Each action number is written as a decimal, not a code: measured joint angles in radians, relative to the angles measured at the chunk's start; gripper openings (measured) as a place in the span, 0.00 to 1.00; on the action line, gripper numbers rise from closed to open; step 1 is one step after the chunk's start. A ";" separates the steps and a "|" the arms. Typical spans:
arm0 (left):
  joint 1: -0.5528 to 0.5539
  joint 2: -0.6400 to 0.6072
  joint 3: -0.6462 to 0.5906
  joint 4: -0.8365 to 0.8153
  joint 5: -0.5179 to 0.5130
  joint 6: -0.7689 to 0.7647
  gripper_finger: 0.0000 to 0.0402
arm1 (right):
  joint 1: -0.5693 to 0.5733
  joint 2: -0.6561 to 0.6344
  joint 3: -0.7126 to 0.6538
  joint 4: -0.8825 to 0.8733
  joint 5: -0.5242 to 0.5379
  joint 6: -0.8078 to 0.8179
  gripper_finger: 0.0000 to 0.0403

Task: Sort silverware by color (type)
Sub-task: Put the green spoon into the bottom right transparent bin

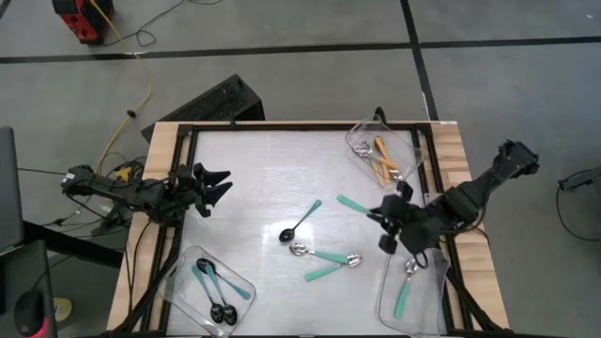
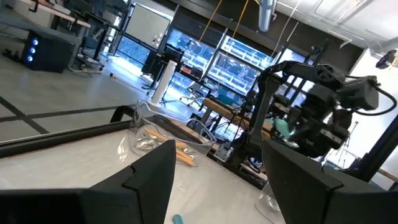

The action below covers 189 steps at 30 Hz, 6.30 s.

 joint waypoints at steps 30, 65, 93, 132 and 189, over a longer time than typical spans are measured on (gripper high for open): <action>0.000 0.000 0.000 -0.009 -0.060 0.017 0.56 | 0.491 0.000 0.000 -0.050 -0.153 0.564 0.17; 0.000 0.000 0.000 -0.007 -0.074 0.042 0.56 | 0.574 0.042 0.116 -0.283 -0.585 1.390 0.17; 0.000 0.000 0.000 -0.010 -0.074 0.063 0.56 | 0.465 0.374 0.115 -0.349 -0.688 1.383 0.17; 0.000 0.000 0.000 -0.018 -0.083 0.062 0.56 | 0.411 0.550 0.115 -0.353 -0.616 1.307 0.18; 0.000 0.000 0.000 -0.022 -0.109 0.068 0.56 | 0.471 0.618 0.111 -0.262 -0.675 1.356 0.18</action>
